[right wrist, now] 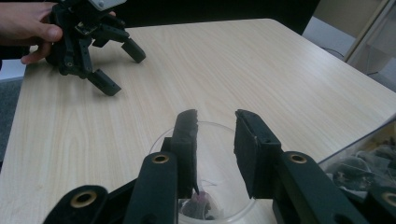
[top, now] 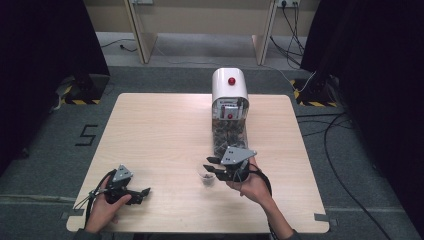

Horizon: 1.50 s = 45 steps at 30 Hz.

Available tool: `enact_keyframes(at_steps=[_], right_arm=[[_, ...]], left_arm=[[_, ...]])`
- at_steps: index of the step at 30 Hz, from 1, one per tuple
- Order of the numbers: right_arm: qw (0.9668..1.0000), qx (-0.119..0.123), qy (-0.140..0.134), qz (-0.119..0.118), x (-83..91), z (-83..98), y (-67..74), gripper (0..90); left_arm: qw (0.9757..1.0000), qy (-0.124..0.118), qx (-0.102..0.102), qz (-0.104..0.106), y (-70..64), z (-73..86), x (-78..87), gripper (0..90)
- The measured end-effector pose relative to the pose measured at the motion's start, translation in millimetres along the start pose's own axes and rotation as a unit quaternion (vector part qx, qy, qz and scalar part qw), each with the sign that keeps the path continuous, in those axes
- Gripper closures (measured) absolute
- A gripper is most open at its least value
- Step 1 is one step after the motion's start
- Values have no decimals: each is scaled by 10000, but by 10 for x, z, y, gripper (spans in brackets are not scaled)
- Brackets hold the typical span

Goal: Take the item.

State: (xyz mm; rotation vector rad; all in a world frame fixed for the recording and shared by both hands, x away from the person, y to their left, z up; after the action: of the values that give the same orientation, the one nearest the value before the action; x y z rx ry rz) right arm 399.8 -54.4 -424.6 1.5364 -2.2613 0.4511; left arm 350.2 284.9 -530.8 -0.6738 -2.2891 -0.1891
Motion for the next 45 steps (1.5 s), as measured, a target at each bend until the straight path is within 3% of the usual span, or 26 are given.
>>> enact_keyframes(at_steps=[21, 45], right_arm=[[9969, -539, -168, 553, 201, 15, -262, 466], [9919, -832, -151, 952, 330, 110, -479, 381]], left_arm=[[10000, -4, 0, 3, 0, 0, 0, 0], [10000, -4, 1, 3, 0, 0, -1, 0]])
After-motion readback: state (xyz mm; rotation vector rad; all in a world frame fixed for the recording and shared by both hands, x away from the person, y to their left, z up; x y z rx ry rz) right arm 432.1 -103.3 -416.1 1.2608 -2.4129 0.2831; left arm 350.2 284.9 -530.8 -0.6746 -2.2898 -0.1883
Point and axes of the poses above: each handheld gripper's, and its own axes: x roughly backward along the jaws, z roughly out of its underside, y roughly to its left, the point moved 4 cm from there along -x, roughly forward along the jaws, and after that the axes turned 2 degrees about -y, right-handed, at the moved point
